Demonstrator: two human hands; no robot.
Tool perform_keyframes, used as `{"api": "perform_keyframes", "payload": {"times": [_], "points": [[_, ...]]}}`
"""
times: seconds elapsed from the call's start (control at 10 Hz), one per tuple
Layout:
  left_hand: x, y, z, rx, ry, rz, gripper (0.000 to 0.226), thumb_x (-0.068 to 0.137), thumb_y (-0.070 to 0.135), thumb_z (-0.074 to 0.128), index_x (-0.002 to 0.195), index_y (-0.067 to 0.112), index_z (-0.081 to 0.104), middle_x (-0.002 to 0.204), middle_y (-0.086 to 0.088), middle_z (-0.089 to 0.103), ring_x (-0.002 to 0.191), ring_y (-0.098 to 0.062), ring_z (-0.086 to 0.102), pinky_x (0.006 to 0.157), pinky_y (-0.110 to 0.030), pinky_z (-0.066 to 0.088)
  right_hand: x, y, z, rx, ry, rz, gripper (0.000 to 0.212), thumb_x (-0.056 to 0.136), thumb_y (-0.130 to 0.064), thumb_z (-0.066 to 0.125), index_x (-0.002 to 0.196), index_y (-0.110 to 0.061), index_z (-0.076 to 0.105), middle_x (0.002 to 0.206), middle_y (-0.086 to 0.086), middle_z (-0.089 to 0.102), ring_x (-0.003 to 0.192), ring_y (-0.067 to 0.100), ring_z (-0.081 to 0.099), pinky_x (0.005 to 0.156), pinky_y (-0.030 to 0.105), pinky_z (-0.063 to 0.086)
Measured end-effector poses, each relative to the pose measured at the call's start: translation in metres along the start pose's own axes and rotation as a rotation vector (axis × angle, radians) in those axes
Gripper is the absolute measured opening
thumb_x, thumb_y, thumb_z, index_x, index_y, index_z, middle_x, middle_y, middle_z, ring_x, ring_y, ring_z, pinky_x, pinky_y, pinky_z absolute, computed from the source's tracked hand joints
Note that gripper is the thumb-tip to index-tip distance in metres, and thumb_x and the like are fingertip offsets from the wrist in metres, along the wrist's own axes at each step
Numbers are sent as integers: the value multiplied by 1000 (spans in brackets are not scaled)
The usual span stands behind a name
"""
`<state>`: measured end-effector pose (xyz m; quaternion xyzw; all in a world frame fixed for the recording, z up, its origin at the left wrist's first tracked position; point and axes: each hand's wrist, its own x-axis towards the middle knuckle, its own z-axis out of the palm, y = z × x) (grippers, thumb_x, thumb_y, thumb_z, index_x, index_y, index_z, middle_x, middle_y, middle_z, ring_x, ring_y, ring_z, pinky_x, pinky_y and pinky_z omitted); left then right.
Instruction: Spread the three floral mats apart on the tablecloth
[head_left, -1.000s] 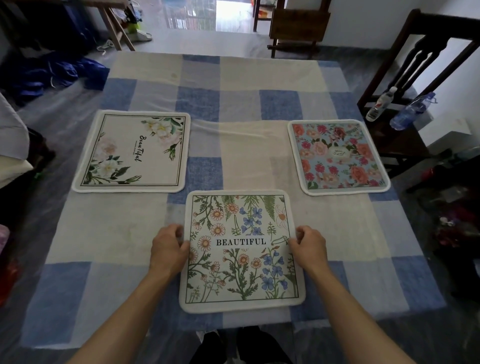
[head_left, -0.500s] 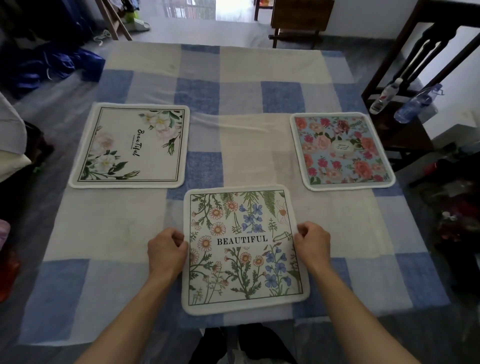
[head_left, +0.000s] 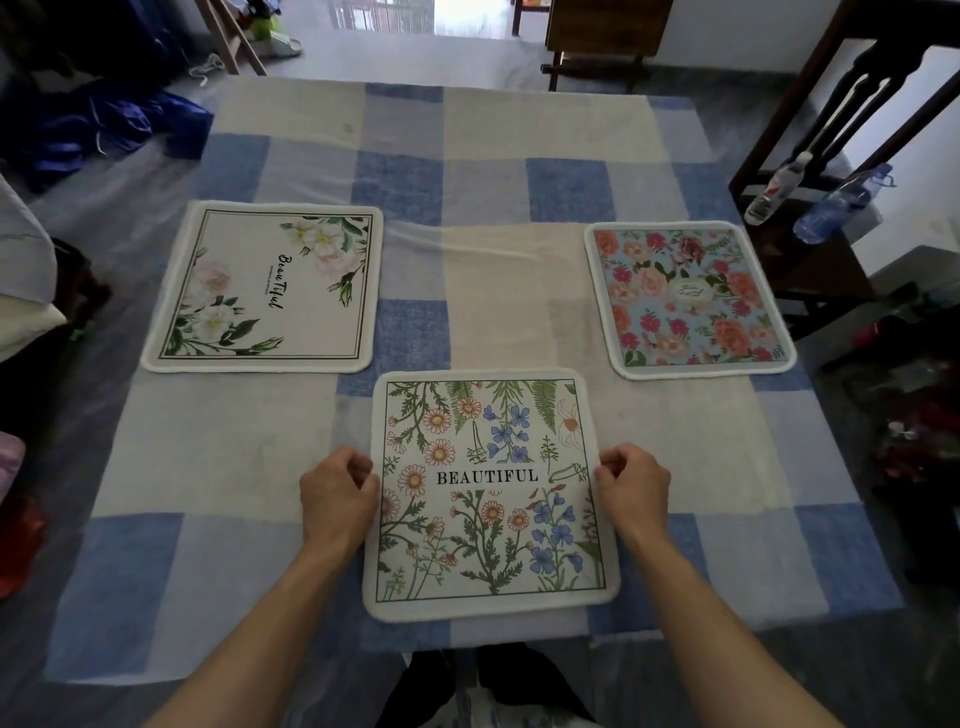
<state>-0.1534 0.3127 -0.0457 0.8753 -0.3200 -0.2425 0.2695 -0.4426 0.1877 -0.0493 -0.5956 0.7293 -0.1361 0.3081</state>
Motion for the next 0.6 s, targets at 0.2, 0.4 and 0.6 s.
{"api": "perform_keyframes", "payload": {"times": [0.2,0.4,0.6], "points": [[-1,0,1,18,-2,2,8,81,5,71,80,11,66,74,0,65,64,-10,59,54,-14,39,-2,0,0,7,-12,44,10,89,-3,64,92,-12,68,86,0,65,77,15,62,65,19,46],[-2,1,0,20,3,1,9,80,5,72,79,12,65,74,0,66,66,-14,60,57,-19,40,-7,-4,-5,23,6,15,10,88,-2,64,93,-10,69,85,1,68,76,15,63,73,32,57],[-1,4,-9,-69,23,15,2,85,16,70,86,16,68,78,4,68,69,-2,60,58,-14,42,-12,-15,-11,188,-7,-61,22,90,-17,67,111,-15,65,95,-3,67,86,9,63,74,22,54]]}}
